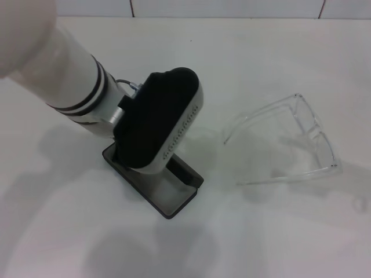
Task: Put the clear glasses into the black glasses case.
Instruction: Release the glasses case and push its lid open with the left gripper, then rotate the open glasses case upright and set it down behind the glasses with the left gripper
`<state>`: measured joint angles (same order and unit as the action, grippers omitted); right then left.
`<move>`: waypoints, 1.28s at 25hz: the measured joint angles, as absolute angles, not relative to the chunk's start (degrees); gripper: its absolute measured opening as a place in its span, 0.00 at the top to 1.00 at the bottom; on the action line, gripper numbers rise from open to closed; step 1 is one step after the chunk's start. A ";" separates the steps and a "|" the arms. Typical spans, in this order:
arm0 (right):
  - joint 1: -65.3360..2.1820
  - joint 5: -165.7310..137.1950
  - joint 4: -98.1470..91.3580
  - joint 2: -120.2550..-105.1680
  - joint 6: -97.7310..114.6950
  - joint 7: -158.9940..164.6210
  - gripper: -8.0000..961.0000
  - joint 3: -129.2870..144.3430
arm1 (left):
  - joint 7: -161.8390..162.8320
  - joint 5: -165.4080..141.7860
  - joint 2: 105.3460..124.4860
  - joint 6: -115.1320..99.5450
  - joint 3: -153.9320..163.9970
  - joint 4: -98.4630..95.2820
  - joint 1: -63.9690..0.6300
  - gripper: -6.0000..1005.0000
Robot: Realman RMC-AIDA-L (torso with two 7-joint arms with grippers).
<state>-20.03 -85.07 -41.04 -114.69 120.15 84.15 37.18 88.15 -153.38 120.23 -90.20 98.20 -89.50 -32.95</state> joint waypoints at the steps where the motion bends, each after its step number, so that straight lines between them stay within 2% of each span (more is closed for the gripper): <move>1: -20.03 -85.03 -41.04 -114.69 120.14 84.14 0.09 37.18 | 88.66 -153.41 120.20 -90.19 98.64 -89.49 -33.10 0.46; 8: -19.00 -83.57 -41.36 -114.44 120.60 84.16 0.09 37.18 | 93.60 -155.10 120.02 -90.26 102.82 -89.39 -35.22 0.46; 11: -18.93 -83.27 -41.38 -114.36 120.76 84.17 0.09 37.18 | 94.44 -155.55 120.06 -90.25 103.31 -89.39 -35.35 0.69; 17: -18.66 -83.18 -41.40 -114.33 120.79 84.19 0.09 37.18 | 97.15 -155.18 120.16 -89.87 102.77 -89.77 -35.33 0.77; 32: -16.80 -82.97 -41.42 -114.17 123.29 84.13 0.09 33.40 | 118.71 -157.28 120.23 -79.72 104.37 -93.49 -34.68 0.79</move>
<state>-16.80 -82.97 -41.42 -114.17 123.29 84.13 33.41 118.71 -157.28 120.23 -79.72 104.37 -93.49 -34.68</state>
